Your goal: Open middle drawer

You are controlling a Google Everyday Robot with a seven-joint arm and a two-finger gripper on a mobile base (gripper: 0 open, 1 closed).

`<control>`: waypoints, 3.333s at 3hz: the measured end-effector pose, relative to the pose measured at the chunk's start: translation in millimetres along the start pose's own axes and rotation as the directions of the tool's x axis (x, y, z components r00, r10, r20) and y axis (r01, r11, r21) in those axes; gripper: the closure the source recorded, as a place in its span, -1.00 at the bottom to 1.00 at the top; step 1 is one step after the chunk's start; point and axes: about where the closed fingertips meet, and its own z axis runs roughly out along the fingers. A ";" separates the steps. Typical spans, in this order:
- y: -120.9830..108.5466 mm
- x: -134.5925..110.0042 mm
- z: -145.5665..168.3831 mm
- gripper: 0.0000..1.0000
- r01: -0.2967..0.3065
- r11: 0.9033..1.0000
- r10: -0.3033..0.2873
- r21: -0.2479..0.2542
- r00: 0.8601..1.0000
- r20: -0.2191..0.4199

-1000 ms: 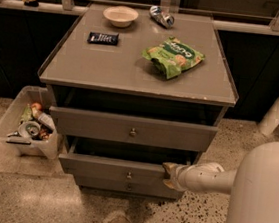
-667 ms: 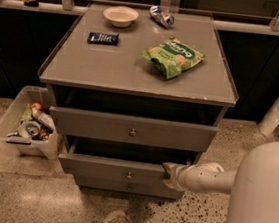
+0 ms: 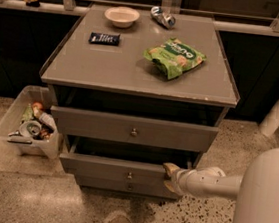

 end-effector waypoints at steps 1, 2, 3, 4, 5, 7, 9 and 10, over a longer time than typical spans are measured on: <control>-1.6 -0.7 -3.1 1.00 0.000 1.000 0.000 0.000 1.000 0.000; 14.3 -3.6 -4.4 1.00 -0.003 1.000 0.003 -0.011 1.000 0.012; 12.1 -4.6 -8.2 1.00 -0.003 1.000 0.003 -0.011 1.000 0.012; 15.8 -6.1 -12.0 1.00 -0.007 1.000 0.007 -0.013 1.000 0.013; 15.9 -6.1 -12.0 1.00 -0.007 1.000 0.007 -0.013 1.000 0.014; 19.7 -5.7 -10.6 1.00 -0.001 1.000 0.001 -0.028 1.000 0.014; 31.0 -10.6 -13.2 1.00 -0.003 0.999 0.004 -0.041 1.000 0.027; 28.1 -11.7 -17.7 1.00 -0.003 0.999 0.004 -0.041 1.000 0.027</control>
Offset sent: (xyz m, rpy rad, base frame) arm -0.3928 -0.0431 -0.1618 0.1813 0.2960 0.1048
